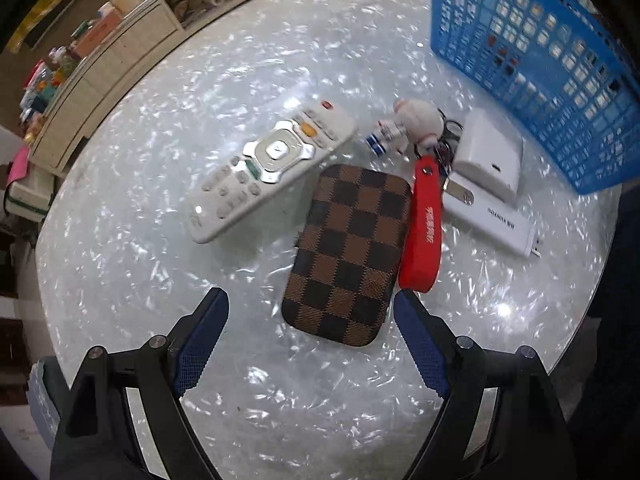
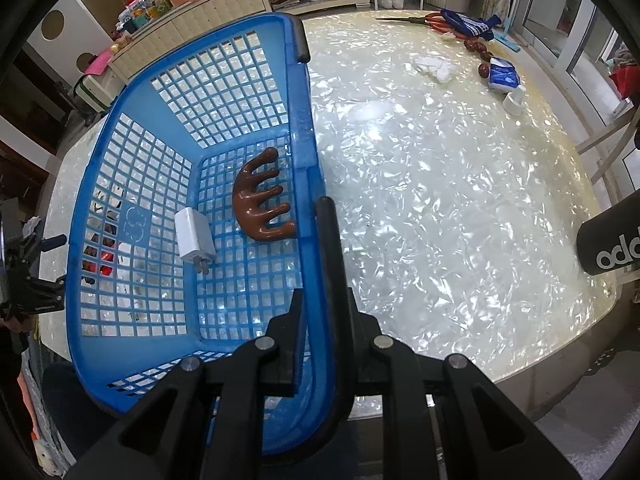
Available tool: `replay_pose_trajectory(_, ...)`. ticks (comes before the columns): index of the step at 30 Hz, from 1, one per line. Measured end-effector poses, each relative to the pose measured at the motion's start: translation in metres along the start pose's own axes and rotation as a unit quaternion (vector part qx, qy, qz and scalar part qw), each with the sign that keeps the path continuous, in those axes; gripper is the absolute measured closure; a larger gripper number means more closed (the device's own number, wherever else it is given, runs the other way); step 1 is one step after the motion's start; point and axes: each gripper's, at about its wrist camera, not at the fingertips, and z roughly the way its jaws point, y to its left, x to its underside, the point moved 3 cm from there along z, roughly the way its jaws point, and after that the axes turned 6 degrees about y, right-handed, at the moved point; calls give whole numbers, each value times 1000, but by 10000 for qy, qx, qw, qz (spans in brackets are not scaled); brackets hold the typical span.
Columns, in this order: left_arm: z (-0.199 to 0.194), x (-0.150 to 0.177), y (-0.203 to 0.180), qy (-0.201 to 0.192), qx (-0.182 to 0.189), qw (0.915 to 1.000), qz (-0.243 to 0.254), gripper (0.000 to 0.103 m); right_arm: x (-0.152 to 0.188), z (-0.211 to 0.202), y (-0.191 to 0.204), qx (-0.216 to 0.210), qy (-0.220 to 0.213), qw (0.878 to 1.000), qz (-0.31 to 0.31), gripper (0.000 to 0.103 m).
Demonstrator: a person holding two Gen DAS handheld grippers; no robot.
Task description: Organize rigid objects
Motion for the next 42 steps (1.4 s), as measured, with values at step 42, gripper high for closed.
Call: replay_pose_trajectory(42,39,-34,-12,-8,913,9955,262,33,-1,2,-3,-112,4,9999,100,88)
